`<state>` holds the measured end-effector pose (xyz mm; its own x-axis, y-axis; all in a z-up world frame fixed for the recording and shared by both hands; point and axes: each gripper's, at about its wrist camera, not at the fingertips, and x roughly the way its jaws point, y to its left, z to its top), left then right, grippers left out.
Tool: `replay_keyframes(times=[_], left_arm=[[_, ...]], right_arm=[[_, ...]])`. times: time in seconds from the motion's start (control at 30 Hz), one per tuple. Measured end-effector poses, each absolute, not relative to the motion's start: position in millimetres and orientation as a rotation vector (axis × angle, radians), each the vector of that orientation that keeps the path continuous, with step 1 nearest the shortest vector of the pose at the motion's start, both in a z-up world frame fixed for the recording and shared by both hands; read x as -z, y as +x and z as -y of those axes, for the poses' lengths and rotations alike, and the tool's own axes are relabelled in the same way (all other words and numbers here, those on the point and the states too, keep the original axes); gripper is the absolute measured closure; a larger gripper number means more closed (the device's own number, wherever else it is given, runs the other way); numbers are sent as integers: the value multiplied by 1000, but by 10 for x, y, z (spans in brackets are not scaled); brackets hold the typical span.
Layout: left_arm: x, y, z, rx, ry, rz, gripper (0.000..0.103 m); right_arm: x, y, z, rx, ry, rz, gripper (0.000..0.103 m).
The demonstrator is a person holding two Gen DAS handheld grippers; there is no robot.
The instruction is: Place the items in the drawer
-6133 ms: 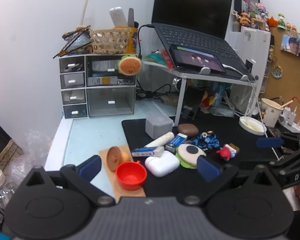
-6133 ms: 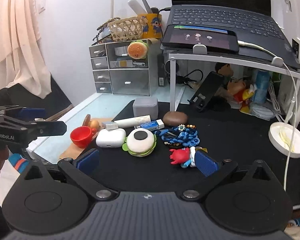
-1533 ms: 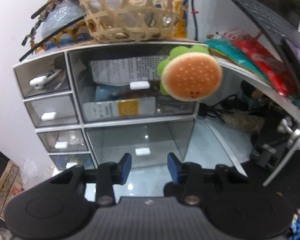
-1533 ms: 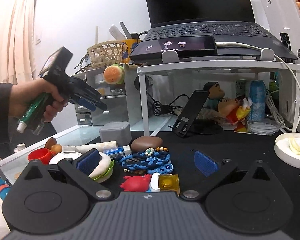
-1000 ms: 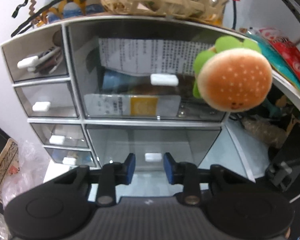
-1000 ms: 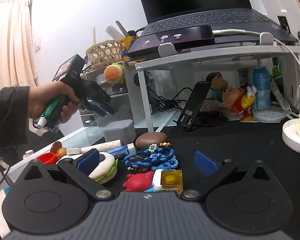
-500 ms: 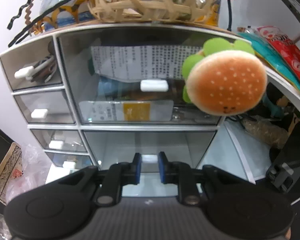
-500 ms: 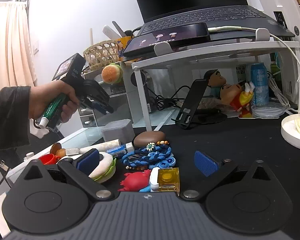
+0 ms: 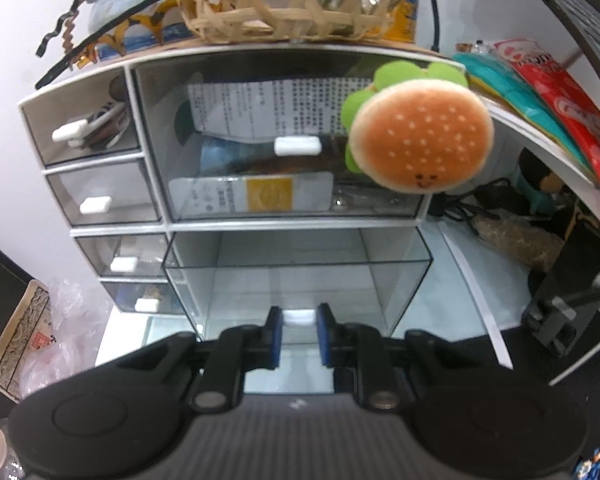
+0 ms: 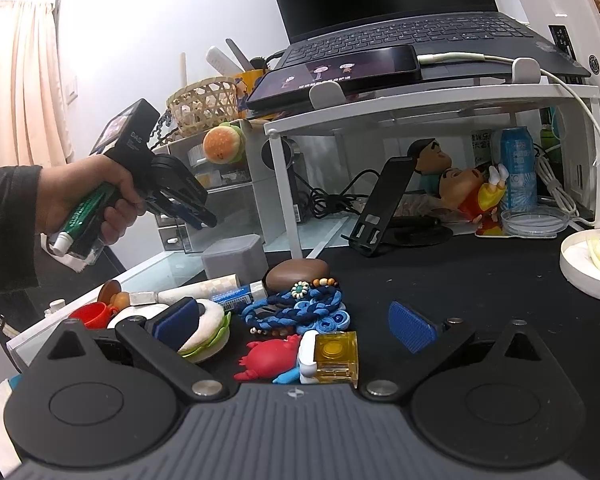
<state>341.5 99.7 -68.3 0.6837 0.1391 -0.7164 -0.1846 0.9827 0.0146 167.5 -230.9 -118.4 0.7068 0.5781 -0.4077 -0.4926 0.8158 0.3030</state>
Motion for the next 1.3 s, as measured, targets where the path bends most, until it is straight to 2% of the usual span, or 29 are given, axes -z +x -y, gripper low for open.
replay_keyframes(times=[1.3], left_arm=[[631, 2748, -918, -152, -41, -836, 84]], right_arm=[[1138, 1542, 2225, -620, 123, -531, 0]])
